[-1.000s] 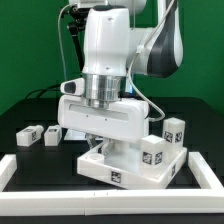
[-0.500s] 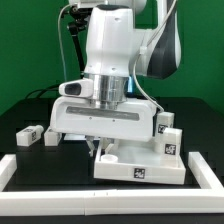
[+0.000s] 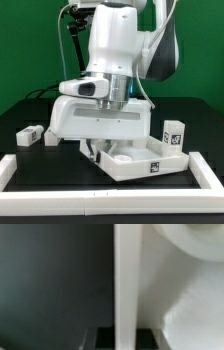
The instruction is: Assemble square table
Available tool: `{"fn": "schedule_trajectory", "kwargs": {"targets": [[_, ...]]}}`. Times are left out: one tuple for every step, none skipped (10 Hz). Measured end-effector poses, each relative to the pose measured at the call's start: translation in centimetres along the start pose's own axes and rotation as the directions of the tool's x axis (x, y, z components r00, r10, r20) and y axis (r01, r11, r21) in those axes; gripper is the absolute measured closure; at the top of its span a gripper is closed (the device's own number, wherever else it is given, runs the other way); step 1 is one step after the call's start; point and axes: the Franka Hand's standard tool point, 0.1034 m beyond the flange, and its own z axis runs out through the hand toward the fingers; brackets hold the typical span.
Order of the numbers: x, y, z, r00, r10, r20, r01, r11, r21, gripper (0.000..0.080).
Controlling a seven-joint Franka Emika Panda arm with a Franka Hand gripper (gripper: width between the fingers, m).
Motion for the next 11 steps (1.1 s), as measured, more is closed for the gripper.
{"fn": "schedule_trajectory", "kwargs": {"targets": [[1.4,0.2,0.1,0.993,-0.112,-0.033,0.112,0.994,-0.015,0.0728],[2.1,0.4,0.1,0.985,-0.17,-0.043,0.169,0.985,-0.022,0.0728],[2.3,0.5,-0.1,0.974,-0.223,-0.045,0.222,0.975,-0.028,0.0726],[2.4,0.6,-0.2,0.963,-0.264,-0.045,0.263,0.964,-0.031,0.0726],[2.7,0.6,-0.2,0.948,-0.315,-0.049,0.313,0.949,-0.04,0.0726],[4.3,0.7,-0.2,0.884,-0.463,-0.064,0.458,0.886,-0.077,0.0722],[5.9,0.8,-0.2,0.816,-0.574,-0.071,0.567,0.817,-0.103,0.0722],[7.1,0.5,-0.2,0.796,-0.6,-0.081,0.591,0.799,-0.11,0.0721],[8.2,0.0,-0.7,0.787,-0.609,-0.103,0.595,0.792,-0.138,0.0719],[8.2,0.0,-0.8,0.754,-0.65,-0.097,0.635,0.759,-0.146,0.0719],[8.4,0.1,-0.9,0.723,-0.685,-0.092,0.669,0.727,-0.153,0.0719]]}}
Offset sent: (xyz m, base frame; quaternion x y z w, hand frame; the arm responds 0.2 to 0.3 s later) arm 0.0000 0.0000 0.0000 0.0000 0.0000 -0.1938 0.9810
